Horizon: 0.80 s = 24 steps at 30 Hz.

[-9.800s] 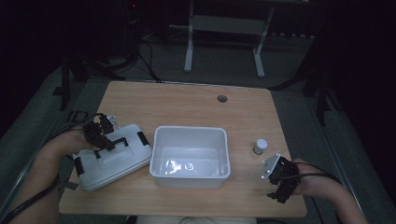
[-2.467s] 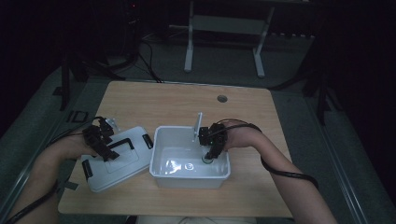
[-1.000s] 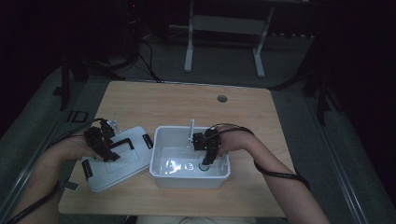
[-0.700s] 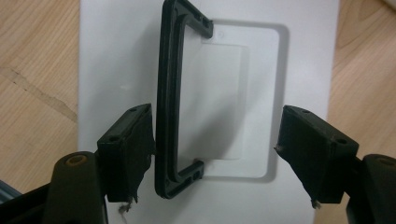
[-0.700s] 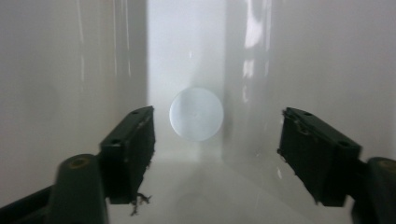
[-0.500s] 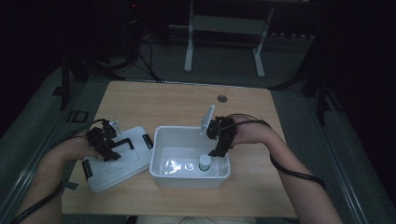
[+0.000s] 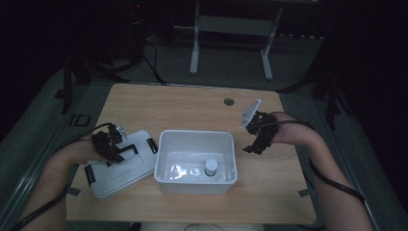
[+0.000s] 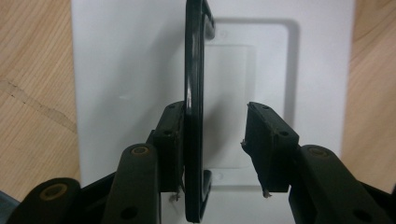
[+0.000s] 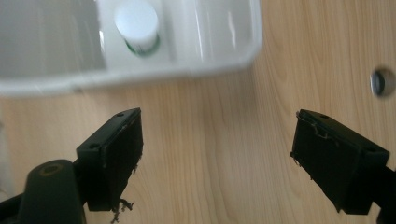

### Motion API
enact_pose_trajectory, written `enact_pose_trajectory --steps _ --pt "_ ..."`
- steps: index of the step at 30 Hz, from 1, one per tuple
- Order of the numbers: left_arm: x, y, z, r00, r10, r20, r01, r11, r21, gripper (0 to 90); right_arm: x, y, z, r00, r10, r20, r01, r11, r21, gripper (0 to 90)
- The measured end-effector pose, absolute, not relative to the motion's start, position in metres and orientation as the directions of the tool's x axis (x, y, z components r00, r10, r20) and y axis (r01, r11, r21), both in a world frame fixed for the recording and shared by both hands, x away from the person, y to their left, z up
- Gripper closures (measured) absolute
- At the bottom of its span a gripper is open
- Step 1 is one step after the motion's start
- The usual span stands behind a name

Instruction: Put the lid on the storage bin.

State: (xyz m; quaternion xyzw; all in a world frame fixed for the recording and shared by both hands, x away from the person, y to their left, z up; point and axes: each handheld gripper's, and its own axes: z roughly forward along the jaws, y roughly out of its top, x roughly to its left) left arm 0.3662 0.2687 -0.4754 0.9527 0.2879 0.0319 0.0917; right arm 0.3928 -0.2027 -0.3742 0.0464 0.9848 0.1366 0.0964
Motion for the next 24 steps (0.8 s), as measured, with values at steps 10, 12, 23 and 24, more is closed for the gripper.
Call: enact_pose_trajectory --steps 10,12,23,24 --pt "0.370 0.270 -0.478 0.831 0.554 0.044 0.537 -0.820 0.198 78.8 0.394 -0.249 -0.410 -0.974 0.202 -0.106 0.172 0.954 0.246 16.6" --pt "0.372 0.270 -0.479 0.826 0.563 0.032 0.547 -0.814 0.196 78.9 0.393 -0.257 -0.418 -0.971 0.222 -0.087 0.195 0.950 0.245 16.6" --pt "0.374 0.272 -0.473 0.827 0.562 -0.011 0.555 -0.812 0.180 83.7 0.383 -0.280 -0.460 -0.970 0.242 -0.016 0.233 0.949 0.214 16.5" --pt "0.373 0.273 -0.471 0.825 0.566 -0.012 0.558 -0.809 0.184 83.7 0.382 -0.282 -0.461 -0.968 0.249 -0.012 0.240 0.946 0.218 16.6"
